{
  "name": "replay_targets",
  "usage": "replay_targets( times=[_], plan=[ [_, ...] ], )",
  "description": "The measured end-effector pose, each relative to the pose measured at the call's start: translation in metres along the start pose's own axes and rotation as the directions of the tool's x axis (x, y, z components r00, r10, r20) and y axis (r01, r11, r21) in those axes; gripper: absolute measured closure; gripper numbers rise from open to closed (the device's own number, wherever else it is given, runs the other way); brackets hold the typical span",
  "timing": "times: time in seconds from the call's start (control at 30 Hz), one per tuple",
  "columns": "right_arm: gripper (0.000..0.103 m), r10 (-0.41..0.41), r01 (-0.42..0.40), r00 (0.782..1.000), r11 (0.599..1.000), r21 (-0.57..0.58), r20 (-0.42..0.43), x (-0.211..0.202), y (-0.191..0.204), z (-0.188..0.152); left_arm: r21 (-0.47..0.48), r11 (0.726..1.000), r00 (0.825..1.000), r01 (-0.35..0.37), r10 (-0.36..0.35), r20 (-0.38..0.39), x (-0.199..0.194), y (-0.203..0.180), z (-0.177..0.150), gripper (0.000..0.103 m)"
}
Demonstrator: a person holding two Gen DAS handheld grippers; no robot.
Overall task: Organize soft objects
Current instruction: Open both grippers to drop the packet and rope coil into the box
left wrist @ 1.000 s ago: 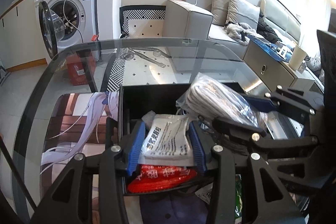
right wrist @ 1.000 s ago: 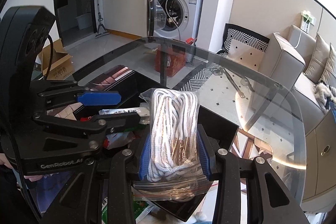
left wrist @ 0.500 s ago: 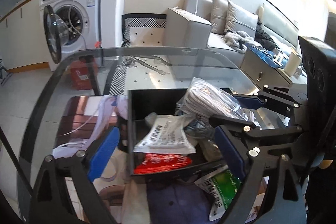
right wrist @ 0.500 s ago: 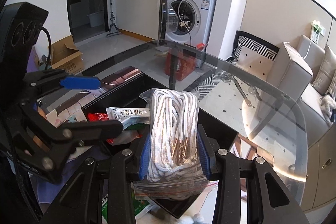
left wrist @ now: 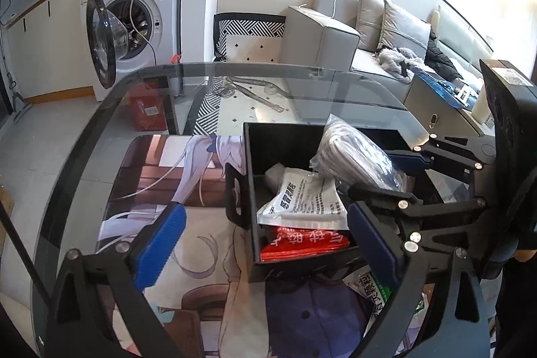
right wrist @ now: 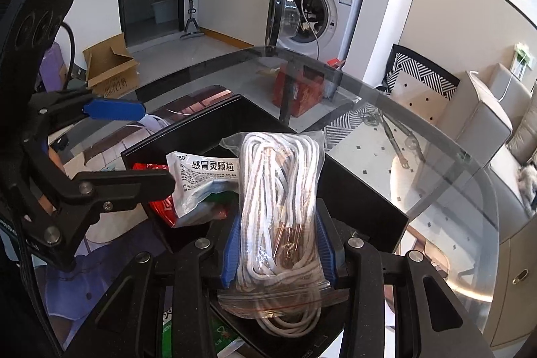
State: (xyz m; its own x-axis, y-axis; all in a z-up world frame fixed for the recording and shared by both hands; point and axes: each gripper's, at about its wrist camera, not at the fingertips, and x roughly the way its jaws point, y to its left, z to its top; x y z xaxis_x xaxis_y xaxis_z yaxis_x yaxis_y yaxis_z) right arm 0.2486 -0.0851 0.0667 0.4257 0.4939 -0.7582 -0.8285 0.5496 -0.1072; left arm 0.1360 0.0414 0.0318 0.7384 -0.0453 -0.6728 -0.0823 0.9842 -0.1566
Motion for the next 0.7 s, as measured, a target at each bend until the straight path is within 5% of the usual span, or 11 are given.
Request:
replay_targets(
  times=[0.3,0.43,0.53,0.7],
  plan=[
    [0.062,0.0,-0.002,0.999,0.999,-0.034,-0.054,0.001,0.001,0.003,0.007,1.0,1.0,0.001,-0.001,0.0,0.001,0.002,0.0,0.005],
    [0.046,-0.015,0.014,1.0,1.0,-0.015,-0.023,-0.008,0.0,0.0,0.012,1.0,1.0,0.006,-0.006,0.005,-0.004,0.001,-0.002,0.005],
    [0.02,-0.041,0.04,0.999,0.999,0.019,0.033,-0.028,0.0,-0.006,0.022,1.0,1.0,0.004,-0.004,0.013,-0.009,0.0,-0.003,0.005],
    [0.001,-0.125,0.111,0.986,0.986,0.123,0.112,-0.068,-0.003,-0.025,0.038,0.999,0.999,0.019,-0.02,0.035,-0.02,-0.005,-0.007,0.001]
  ],
)
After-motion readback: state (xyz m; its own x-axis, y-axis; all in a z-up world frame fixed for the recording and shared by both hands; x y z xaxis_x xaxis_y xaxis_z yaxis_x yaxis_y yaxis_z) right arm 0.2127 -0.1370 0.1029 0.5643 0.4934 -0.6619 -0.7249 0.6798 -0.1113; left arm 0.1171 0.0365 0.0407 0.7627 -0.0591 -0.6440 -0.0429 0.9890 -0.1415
